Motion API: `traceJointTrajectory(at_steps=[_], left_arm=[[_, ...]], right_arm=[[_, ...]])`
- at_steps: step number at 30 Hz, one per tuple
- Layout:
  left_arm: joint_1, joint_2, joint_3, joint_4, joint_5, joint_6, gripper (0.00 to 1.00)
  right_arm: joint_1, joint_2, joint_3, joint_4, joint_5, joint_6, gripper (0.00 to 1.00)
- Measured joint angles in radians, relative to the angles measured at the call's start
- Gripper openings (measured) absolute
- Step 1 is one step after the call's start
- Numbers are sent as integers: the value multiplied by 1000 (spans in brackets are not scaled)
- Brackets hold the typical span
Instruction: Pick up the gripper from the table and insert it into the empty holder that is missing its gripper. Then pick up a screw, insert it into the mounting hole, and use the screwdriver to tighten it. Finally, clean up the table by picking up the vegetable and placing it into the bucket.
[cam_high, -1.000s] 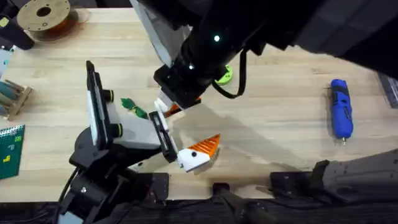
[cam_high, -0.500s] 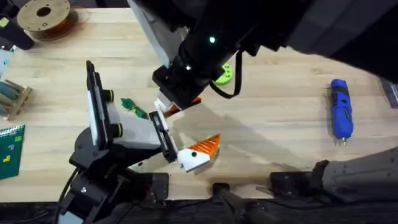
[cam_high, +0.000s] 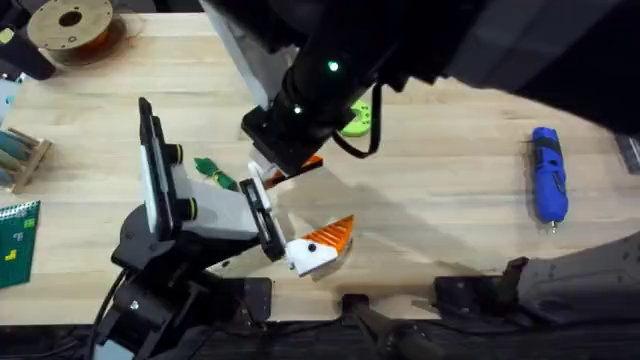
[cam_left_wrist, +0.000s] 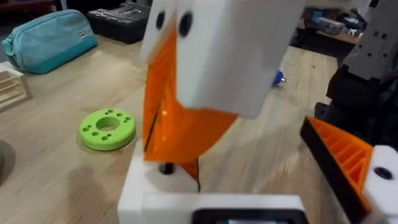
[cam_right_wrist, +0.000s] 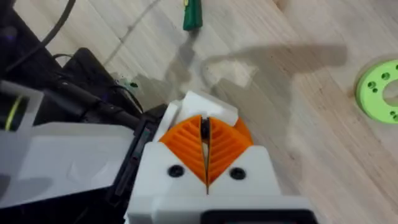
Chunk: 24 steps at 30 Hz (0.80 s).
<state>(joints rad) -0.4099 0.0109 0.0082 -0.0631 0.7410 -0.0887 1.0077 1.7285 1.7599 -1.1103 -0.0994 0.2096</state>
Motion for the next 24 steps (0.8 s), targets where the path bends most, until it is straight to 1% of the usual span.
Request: traceJointTrajectory(at_steps=[4, 14, 15, 16, 18, 21, 22, 24], left_arm=[[0, 1, 0, -1, 0, -7, 987], [0, 2, 0, -1, 0, -9, 987], [0, 2, 0, -1, 0, -9, 987], [0, 2, 0, -1, 0, -9, 987], [0, 2, 0, -1, 0, -11, 987], [1, 1, 0, -1, -2, -13, 987], [1, 1, 0, 0, -2, -13, 987], [1, 1, 0, 0, -1, -12, 987]], right_arm=[[0, 24, 1, 10, -2, 0, 7], [0, 26, 5, 6, -3, 0, 7], [0, 26, 5, 5, -3, 3, 23], [0, 26, 5, 3, -7, 6, 142], [2, 26, 6, 5, -10, 6, 423], [-14, 25, 9, -9, 21, 5, 839], [-24, 25, 9, -11, 22, 4, 883], [-29, 25, 9, -13, 22, 4, 897]])
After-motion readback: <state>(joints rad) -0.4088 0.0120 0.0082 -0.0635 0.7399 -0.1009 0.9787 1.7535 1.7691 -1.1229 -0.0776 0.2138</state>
